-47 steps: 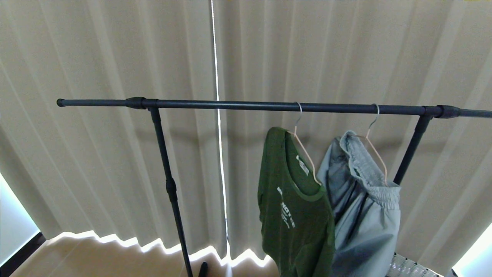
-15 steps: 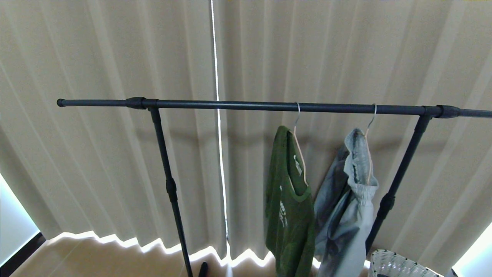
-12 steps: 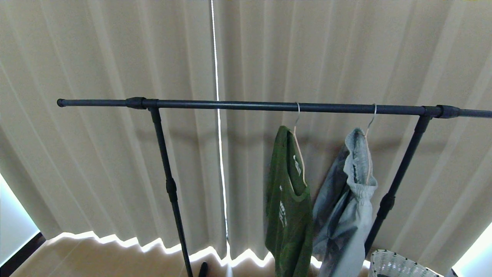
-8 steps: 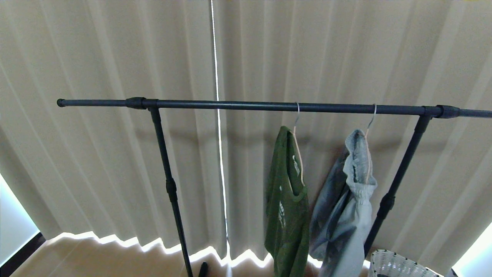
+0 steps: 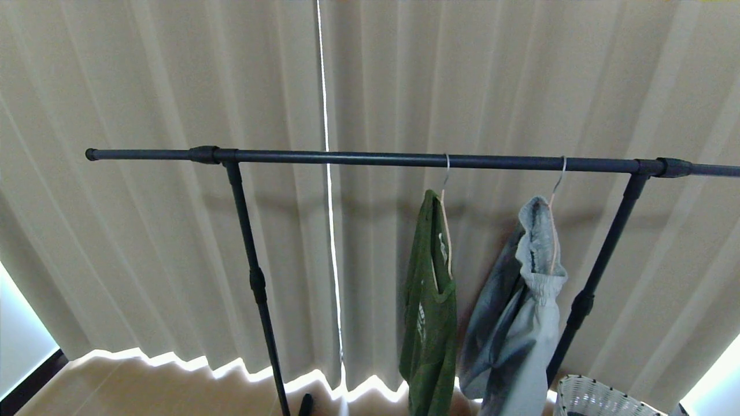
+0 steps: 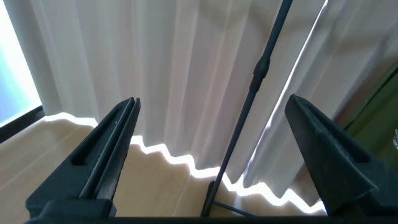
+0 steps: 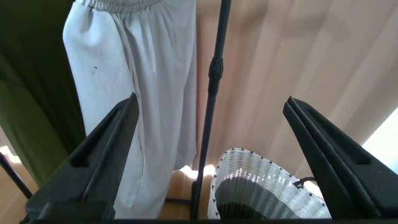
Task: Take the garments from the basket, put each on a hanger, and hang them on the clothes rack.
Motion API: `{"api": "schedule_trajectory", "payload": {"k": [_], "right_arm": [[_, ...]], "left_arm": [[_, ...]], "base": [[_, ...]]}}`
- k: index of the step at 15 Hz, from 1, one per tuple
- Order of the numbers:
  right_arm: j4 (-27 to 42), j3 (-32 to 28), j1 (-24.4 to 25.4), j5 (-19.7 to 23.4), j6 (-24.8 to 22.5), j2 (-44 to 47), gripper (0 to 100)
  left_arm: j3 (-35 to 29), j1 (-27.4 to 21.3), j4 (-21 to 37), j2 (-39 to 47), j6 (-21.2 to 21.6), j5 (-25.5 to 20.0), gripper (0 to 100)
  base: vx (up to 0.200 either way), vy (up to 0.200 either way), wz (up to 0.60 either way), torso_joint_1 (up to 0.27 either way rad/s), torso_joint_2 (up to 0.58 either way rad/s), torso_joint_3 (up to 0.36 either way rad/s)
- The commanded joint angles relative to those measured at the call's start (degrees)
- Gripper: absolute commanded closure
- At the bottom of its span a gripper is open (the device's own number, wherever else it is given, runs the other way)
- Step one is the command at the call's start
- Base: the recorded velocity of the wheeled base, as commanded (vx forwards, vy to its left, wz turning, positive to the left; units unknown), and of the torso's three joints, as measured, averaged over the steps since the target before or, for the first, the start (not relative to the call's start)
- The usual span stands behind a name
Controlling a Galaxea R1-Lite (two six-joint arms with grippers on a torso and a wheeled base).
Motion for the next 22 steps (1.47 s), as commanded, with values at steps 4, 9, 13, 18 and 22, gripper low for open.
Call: {"api": "schedule_trajectory", "payload": {"k": [4, 9, 13, 18, 22], "right_arm": [[0.0, 0.0, 0.0, 0.0, -0.1, -0.1, 0], [0.0, 0.0, 0.0, 0.0, -0.1, -0.1, 0], [0.0, 0.0, 0.0, 0.0, -0.1, -0.1, 0], [0.0, 0.0, 0.0, 0.0, -0.1, -0.1, 0], [0.0, 0.0, 0.0, 0.0, -0.1, -0.1, 0]], "left_arm": [[0.0, 0.0, 0.0, 0.1, 0.0, 0.0, 0], [0.0, 0.0, 0.0, 0.1, 0.0, 0.0, 0], [0.0, 0.0, 0.0, 0.1, 0.0, 0.0, 0], [0.0, 0.0, 0.0, 0.1, 0.0, 0.0, 0], [0.0, 0.0, 0.0, 0.1, 0.0, 0.0, 0]], "base": [[0.0, 0.0, 0.0, 0.0, 0.0, 0.0], [0.0, 0.0, 0.0, 0.0, 0.0, 0.0], [0.0, 0.0, 0.0, 0.0, 0.0, 0.0], [0.0, 0.0, 0.0, 0.0, 0.0, 0.0], [0.0, 0.0, 0.0, 0.0, 0.0, 0.0]]}}
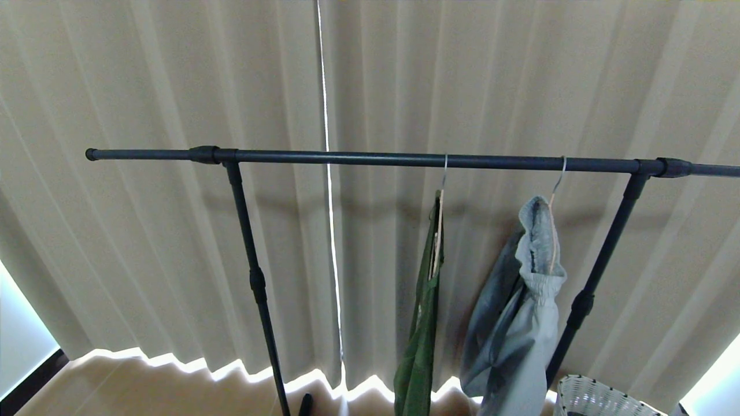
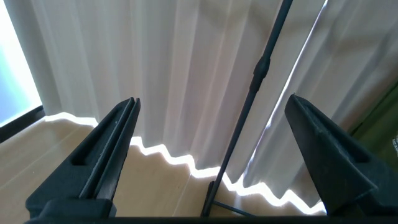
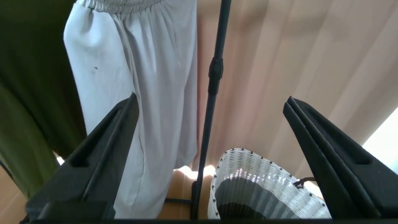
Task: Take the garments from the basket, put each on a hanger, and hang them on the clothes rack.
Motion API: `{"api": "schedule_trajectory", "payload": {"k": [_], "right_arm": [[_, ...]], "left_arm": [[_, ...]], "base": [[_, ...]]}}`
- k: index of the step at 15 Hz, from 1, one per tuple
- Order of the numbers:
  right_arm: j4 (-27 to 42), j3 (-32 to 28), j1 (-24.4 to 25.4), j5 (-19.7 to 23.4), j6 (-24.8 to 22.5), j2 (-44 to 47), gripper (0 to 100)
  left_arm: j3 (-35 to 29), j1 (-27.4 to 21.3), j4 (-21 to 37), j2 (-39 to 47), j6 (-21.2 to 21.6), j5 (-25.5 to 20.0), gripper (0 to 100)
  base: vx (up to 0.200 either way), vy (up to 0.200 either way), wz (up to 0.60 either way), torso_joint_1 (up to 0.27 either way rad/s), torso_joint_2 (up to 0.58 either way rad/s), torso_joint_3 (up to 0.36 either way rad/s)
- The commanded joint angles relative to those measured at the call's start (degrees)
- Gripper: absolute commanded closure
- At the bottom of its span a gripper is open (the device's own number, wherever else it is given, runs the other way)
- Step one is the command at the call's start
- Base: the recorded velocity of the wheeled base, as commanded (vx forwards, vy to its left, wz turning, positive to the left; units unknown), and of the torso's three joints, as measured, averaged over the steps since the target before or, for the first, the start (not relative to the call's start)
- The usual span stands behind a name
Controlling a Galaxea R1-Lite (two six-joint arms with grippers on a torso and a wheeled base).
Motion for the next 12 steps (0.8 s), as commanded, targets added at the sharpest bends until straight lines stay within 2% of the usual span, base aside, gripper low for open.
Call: {"api": "schedule_trajectory", "payload": {"k": [1, 12], "right_arm": [[0.0, 0.0, 0.0, 0.0, 0.0, 0.0, 0], [0.0, 0.0, 0.0, 0.0, 0.1, 0.0, 0]], "left_arm": [[0.0, 0.0, 0.0, 0.1, 0.0, 0.0, 0], [0.0, 0.0, 0.0, 0.1, 0.0, 0.0, 0]], "base": [[0.0, 0.0, 0.0, 0.0, 0.0, 0.0], [0.0, 0.0, 0.0, 0.0, 0.0, 0.0]]}}
